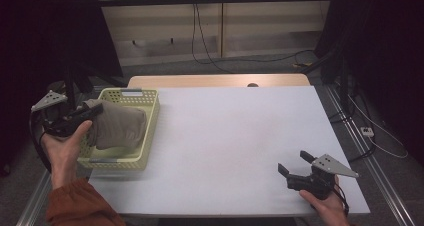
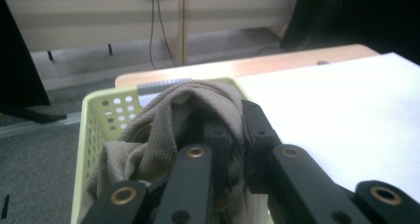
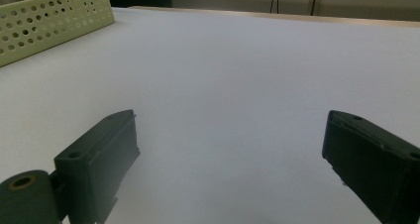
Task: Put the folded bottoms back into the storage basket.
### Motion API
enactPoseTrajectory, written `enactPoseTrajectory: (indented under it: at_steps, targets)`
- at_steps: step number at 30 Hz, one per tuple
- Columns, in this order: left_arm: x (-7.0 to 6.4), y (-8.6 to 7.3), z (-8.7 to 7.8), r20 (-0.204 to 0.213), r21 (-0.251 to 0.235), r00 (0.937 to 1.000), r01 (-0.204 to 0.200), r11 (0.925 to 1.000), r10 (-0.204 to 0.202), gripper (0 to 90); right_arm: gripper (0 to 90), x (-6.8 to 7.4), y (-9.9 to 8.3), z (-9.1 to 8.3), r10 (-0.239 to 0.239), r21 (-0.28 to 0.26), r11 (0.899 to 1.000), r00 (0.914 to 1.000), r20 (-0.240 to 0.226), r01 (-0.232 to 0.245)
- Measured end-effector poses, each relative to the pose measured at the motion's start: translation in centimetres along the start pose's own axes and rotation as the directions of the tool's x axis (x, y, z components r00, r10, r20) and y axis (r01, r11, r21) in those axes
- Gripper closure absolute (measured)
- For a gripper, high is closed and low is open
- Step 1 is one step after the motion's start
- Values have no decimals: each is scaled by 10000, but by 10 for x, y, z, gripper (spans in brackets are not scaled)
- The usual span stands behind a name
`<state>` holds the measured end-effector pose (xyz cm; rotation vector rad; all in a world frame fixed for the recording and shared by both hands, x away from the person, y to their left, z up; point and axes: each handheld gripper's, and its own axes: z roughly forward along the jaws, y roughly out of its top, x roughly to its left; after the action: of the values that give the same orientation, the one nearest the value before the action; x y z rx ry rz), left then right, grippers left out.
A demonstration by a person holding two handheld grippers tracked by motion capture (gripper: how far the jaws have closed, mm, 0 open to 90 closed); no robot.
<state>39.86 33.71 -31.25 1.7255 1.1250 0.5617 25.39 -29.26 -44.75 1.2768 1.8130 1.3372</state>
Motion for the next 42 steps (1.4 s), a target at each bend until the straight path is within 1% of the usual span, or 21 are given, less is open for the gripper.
enactPoseTrajectory:
  at_steps: [5,6,8,12,16,20,23,27,29,30,32,34,38,40,42]
  targets:
    - [7,-3,-2,162,406,9998,138,9991,-145,836,67,0,0,0,22,-15,10000,10000,16,-22]
    - [8,-3,-3,211,485,9997,86,9988,-96,836,67,0,0,0,11,4,10000,10000,2,-11]
    - [9,-5,-3,261,597,9996,105,9982,-120,836,67,0,0,0,-3,0,10000,10000,-7,3]
    - [11,-6,3,339,901,9993,140,9958,-171,835,67,0,0,1,11,7,10000,10000,-2,-11]
    - [13,-9,10,318,1084,9992,218,9939,-254,835,67,0,0,0,-1,-10,10000,10000,-3,1]
    - [16,-13,18,116,1366,9996,237,9903,-255,834,67,0,0,0,-1,-5,10000,10000,-20,0]
    - [20,-17,23,-19,1584,9989,474,9862,-478,834,67,0,0,0,-6,1,10000,10000,-34,6]
    - [25,-22,29,-500,1954,9969,692,9783,-605,834,67,0,0,0,7,-10,10000,10000,-27,-7]
    - [27,-24,34,-507,1991,9963,785,9768,-697,833,67,0,0,0,39,-15,10000,10000,-65,-39]
    - [27,-24,35,-537,2046,9963,769,9758,-672,833,67,0,0,0,32,-20,10000,10000,-53,-32]
    - [26,-24,41,-641,2073,9965,656,9761,-534,833,67,0,0,0,27,-5,10000,10000,-45,-27]
    - [24,-23,45,-643,2136,9970,567,9753,-438,833,67,1,0,0,24,-9,10000,10000,-43,-24]
    - [20,-21,52,-705,2037,9970,462,9779,-324,833,67,0,0,0,21,-7,10000,10000,-38,-21]
    - [17,-20,57,-605,2145,9980,306,9762,-180,833,67,0,0,1,15,10,10000,10000,-39,-15]
    - [14,-19,62,-579,2176,9983,235,9758,-112,833,67,0,0,1,46,40,10000,10000,-41,-46]
